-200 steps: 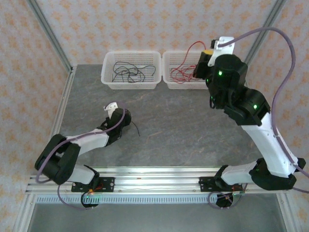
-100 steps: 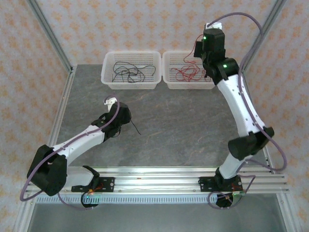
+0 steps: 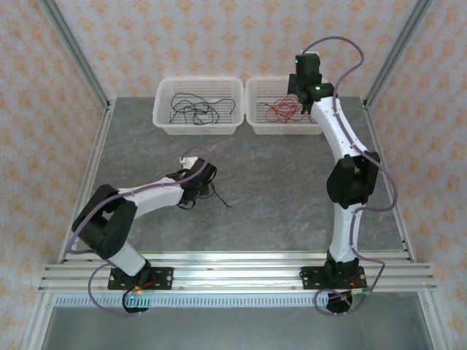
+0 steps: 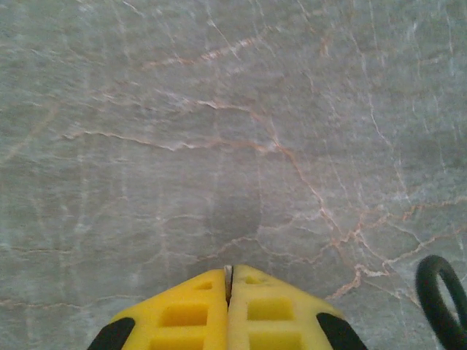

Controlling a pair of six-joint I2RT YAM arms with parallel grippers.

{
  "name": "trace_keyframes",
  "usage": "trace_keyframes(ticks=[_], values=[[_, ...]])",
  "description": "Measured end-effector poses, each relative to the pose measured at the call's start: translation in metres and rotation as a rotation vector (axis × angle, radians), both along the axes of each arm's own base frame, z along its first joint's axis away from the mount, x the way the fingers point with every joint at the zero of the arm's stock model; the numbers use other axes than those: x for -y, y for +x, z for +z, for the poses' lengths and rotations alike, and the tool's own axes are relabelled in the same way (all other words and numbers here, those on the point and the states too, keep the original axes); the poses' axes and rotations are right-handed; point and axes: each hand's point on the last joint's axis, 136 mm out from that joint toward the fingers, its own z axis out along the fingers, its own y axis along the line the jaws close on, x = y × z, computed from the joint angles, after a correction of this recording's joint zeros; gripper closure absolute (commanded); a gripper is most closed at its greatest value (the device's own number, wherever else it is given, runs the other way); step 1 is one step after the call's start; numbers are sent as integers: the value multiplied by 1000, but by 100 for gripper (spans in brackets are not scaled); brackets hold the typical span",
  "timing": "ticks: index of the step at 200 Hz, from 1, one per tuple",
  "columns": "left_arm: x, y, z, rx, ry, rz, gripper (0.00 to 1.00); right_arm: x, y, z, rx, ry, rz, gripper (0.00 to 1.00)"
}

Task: Untangle the cables

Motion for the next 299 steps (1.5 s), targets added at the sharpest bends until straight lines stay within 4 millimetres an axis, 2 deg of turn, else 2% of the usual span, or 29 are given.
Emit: trace_keyframes(ticks=[23,50,70,96,124,157,197,223,245,261,275,289,299], values=[[9,-3,-1,-12,6,-23,100,2,8,-30,-46,3,-7,100],[19,4,11,10,-8,-37,100,12,16,-62,-97,16,-26,100],[25,9,18,28,-18,-41,100,20,20,-88,-142,22,-41,86],[28,7,19,28,-17,-51,100,21,20,-110,-190,39,-43,68],[29,5,27,39,-24,-58,100,16,18,-116,-211,68,-27,56],[29,6,40,68,-43,-58,100,12,17,-118,-222,91,-16,52],[31,5,44,77,-50,-63,100,6,8,-116,-234,122,9,49],[32,5,47,84,-57,-65,100,0,-22,-102,-244,138,36,48],[32,4,50,84,-61,-69,100,-17,-66,-70,-203,141,92,48],[33,3,51,75,-60,-79,100,-45,-109,-41,-137,142,192,48],[35,2,53,65,-59,-99,100,-79,-156,-20,-63,157,336,48],[37,2,57,60,-58,-115,100,-106,-201,-14,-10,171,486,48],[39,2,60,56,-59,-131,100,-121,-233,-21,14,179,593,48]])
